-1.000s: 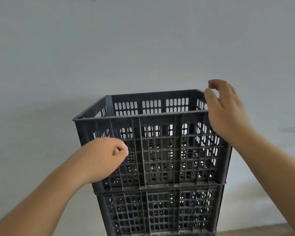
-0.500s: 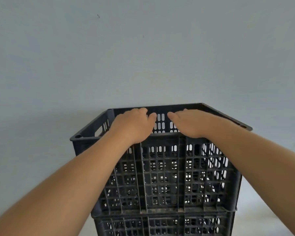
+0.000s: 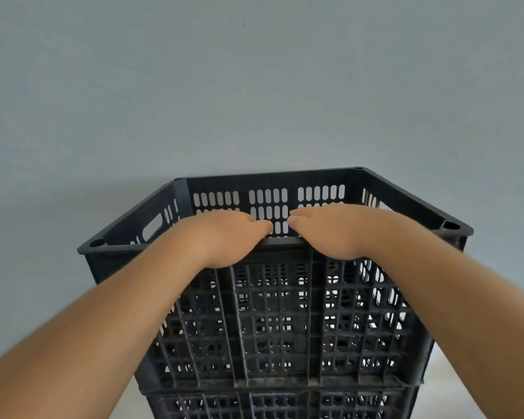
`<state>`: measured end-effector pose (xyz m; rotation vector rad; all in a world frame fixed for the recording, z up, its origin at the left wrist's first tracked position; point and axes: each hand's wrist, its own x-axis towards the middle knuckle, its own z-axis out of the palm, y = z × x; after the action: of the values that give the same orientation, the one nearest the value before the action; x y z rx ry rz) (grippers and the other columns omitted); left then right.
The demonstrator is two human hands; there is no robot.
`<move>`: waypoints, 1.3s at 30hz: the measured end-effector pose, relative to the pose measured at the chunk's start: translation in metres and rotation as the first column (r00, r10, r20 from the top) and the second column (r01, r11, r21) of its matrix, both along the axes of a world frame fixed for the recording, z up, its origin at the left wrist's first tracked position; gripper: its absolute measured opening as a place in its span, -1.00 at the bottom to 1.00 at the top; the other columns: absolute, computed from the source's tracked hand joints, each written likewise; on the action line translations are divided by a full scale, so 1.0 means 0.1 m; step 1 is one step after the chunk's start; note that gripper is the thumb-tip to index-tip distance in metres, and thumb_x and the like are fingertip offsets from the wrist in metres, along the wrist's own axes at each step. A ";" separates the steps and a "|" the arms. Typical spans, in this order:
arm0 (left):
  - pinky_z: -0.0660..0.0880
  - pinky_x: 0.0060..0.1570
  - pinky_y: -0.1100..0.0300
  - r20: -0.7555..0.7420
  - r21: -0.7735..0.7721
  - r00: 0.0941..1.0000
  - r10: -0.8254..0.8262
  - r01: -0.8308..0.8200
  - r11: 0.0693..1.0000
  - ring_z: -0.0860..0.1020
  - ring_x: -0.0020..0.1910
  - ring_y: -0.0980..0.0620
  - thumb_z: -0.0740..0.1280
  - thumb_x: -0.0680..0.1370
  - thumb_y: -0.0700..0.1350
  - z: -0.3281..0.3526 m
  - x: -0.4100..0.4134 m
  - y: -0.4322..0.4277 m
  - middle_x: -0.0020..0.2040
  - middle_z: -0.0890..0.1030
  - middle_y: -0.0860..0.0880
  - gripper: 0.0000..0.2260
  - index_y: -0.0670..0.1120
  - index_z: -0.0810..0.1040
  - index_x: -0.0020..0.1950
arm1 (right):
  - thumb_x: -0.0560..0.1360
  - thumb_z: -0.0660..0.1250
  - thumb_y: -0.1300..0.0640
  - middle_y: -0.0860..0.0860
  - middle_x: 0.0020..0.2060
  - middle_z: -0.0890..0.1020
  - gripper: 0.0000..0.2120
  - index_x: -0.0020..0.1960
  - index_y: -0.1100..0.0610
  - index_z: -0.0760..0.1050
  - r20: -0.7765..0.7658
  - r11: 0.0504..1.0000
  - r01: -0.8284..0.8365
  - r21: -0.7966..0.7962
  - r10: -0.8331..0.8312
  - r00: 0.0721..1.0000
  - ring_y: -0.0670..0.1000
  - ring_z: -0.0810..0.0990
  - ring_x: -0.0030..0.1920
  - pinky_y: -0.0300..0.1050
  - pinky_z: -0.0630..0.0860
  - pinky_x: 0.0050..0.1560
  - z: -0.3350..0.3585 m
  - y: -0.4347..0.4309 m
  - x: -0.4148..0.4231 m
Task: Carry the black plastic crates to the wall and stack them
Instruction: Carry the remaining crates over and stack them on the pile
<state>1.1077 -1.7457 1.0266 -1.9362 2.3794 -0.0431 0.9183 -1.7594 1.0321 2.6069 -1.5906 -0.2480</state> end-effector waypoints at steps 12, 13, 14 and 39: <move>0.29 0.39 0.03 -0.296 0.052 0.944 0.143 -0.134 0.990 0.38 0.45 0.01 0.02 0.65 0.29 0.06 -0.04 0.02 0.52 0.41 0.11 -0.51 0.17 0.39 0.51 | 0.76 -0.07 0.12 0.14 0.46 0.46 -0.63 0.33 0.18 0.45 0.020 0.993 -0.045 0.107 0.043 0.999 0.10 0.48 0.36 -0.03 0.34 0.36 0.08 -0.10 -0.02; 0.27 0.41 0.02 -0.291 0.051 0.946 0.145 -0.136 0.989 0.35 0.49 0.01 0.01 0.65 0.30 0.06 -0.03 0.02 0.55 0.38 0.11 -0.48 0.16 0.35 0.55 | 0.77 -0.09 0.08 0.10 0.54 0.37 -0.60 0.46 0.15 0.38 0.011 0.992 -0.055 0.117 0.054 0.998 0.11 0.40 0.46 0.00 0.27 0.44 0.12 -0.09 -0.04; 0.24 0.44 0.02 -0.282 0.054 0.948 0.147 -0.138 0.989 0.32 0.52 0.01 0.00 0.65 0.31 0.07 -0.02 0.02 0.58 0.34 0.10 -0.46 0.15 0.31 0.58 | 0.77 -0.12 0.04 0.06 0.60 0.28 -0.56 0.57 0.11 0.28 0.007 0.991 -0.060 0.122 0.060 0.998 0.11 0.30 0.55 0.01 0.19 0.50 0.16 -0.09 -0.06; -0.01 0.52 0.14 -0.105 0.103 0.994 -0.004 0.015 0.995 -0.09 0.50 0.38 0.04 0.40 0.58 0.17 1.62 -1.05 0.60 0.16 0.26 -0.20 0.24 0.28 0.56 | -0.15 -0.37 -0.80 -0.18 0.65 -0.04 0.48 0.67 -0.15 -0.03 0.079 0.965 0.227 0.129 -0.238 0.968 -0.14 -0.12 0.63 -0.08 -0.12 0.58 0.12 -1.08 -1.01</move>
<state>1.2700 -1.8510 1.0435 -1.9252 2.4028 0.1830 0.8169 -1.8671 1.0443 2.5478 -1.9760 -0.2454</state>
